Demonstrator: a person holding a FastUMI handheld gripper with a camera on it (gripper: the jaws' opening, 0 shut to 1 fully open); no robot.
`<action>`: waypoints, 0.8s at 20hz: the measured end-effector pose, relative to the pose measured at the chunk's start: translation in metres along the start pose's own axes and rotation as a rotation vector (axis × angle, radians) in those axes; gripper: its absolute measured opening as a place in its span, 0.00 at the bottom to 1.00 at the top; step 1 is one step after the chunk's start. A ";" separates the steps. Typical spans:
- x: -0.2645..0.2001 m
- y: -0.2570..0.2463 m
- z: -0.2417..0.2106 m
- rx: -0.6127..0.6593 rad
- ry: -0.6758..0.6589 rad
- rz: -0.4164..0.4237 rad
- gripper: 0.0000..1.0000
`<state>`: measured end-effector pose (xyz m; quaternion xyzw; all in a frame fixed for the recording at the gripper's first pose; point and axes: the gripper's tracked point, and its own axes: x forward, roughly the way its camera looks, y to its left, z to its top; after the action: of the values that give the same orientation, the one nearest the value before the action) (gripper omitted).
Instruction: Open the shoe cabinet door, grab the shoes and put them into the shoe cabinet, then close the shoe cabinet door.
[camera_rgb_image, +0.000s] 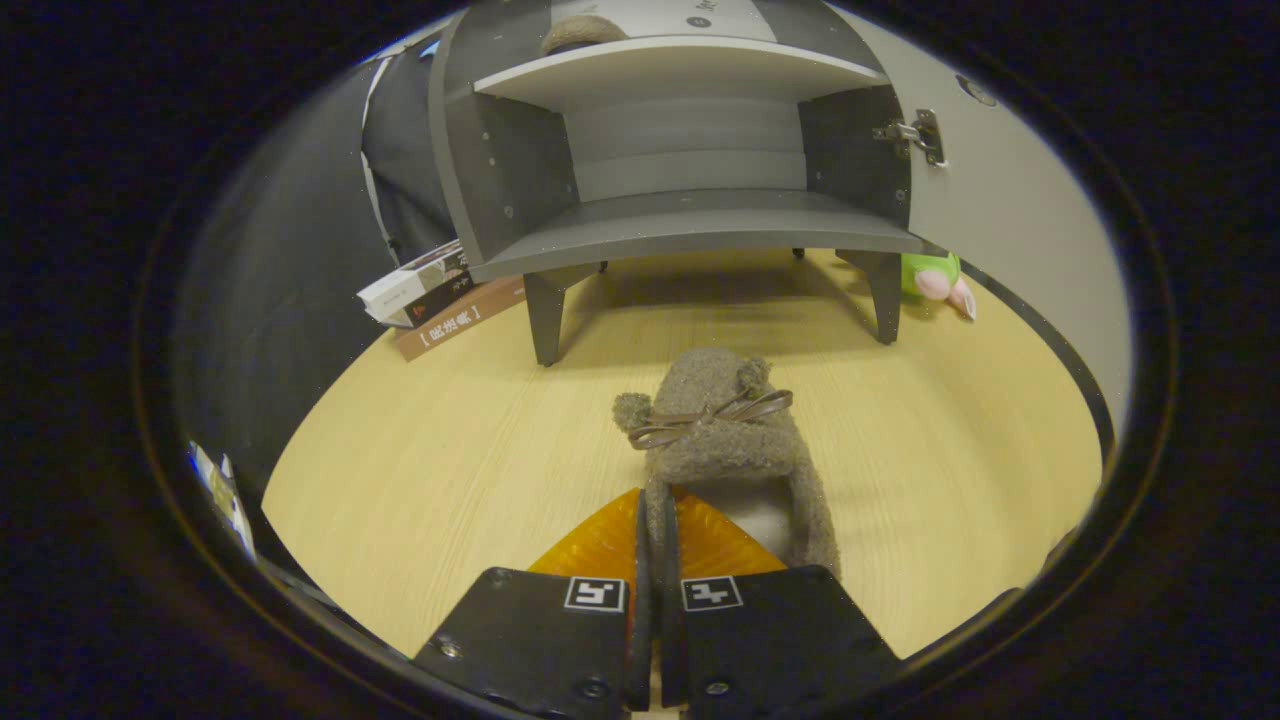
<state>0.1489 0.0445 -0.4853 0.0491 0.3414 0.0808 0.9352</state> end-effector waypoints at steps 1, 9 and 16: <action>-0.006 0.000 0.003 0.011 -0.015 0.016 0.06; -0.082 0.007 0.032 -0.013 -0.139 0.071 0.06; -0.160 0.031 0.108 -0.099 -0.280 0.106 0.06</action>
<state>0.0942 0.0413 -0.2980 0.0318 0.2001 0.1389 0.9694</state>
